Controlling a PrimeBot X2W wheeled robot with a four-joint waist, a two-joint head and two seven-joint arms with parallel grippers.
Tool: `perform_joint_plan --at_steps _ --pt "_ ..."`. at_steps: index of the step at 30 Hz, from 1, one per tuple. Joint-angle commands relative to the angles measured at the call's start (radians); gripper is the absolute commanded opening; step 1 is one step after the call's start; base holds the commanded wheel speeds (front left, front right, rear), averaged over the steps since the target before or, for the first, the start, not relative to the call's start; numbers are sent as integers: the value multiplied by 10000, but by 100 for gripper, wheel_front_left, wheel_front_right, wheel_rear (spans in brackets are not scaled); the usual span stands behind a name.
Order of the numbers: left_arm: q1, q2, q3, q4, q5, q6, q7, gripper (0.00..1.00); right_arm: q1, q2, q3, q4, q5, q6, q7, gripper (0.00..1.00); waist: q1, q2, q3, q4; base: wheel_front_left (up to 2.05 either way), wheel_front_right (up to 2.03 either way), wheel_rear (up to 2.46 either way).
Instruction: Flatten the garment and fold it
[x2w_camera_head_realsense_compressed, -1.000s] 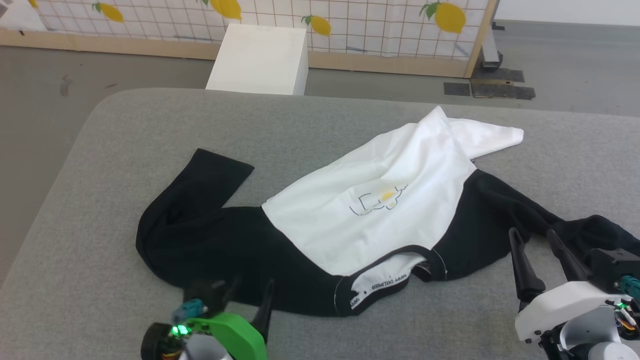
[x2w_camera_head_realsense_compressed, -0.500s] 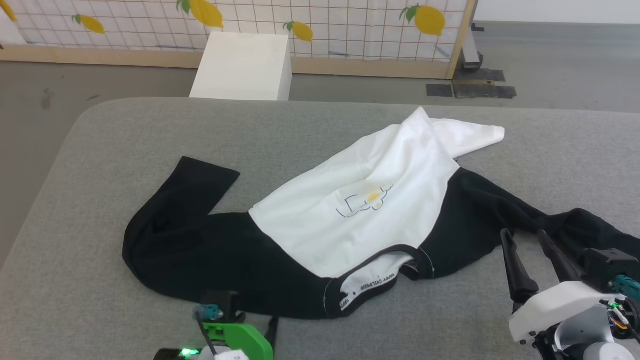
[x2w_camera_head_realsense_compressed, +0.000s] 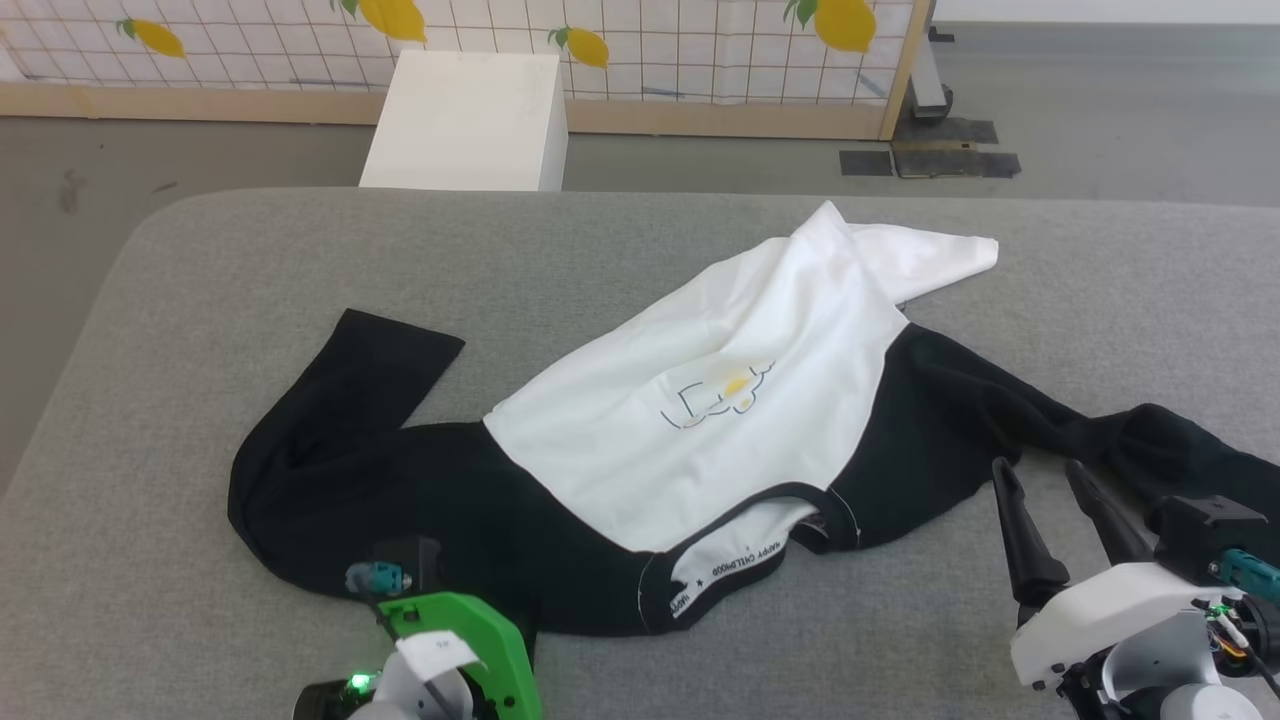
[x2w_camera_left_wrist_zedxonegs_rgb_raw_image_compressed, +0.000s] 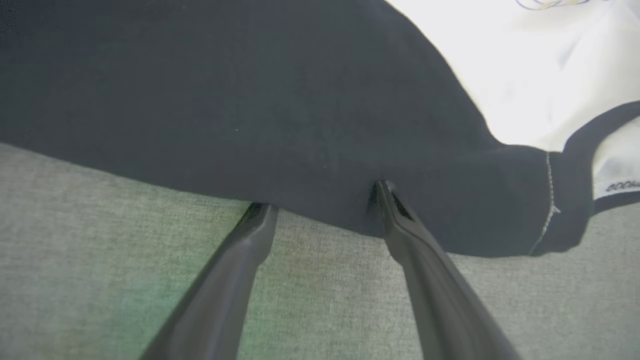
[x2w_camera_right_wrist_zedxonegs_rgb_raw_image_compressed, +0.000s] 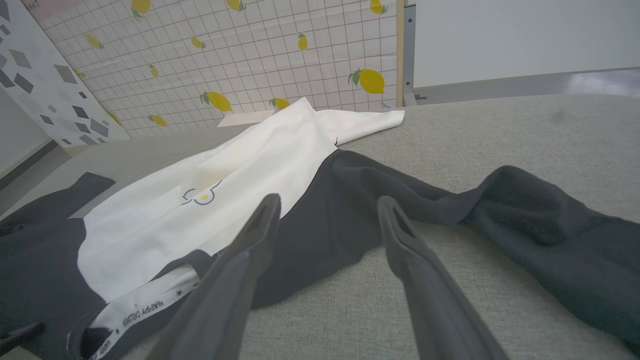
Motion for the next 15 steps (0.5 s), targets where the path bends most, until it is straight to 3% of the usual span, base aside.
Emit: perform_joint_plan --at_steps 1,6,7,8,10,15 --pt "-118 -25 -78 289 -70 85 227 100 25 18 58 -53 50 -15 34 100 0 74 60 -45 0 0 0" --pt "-176 -40 -502 974 -232 -12 1397 100 -64 18 160 -51 86 -15 46 100 0 74 142 -160 0 0 0" --pt "-164 -41 -588 1056 -282 -69 1636 83 -70 18 173 -57 102 -15 46 100 0 74 156 -185 0 0 0" --pt "-168 -41 -626 1084 -310 -106 1725 41 -71 18 175 -62 115 -15 46 100 0 74 165 -201 0 0 0" --pt "-181 -43 -646 1049 -369 -194 1644 0 -73 18 145 -64 149 -15 36 100 0 74 179 -224 0 0 0" --pt "-276 -9 -326 751 -383 -122 627 0 -66 18 76 -51 184 -15 6 100 0 74 179 -193 0 0 0"
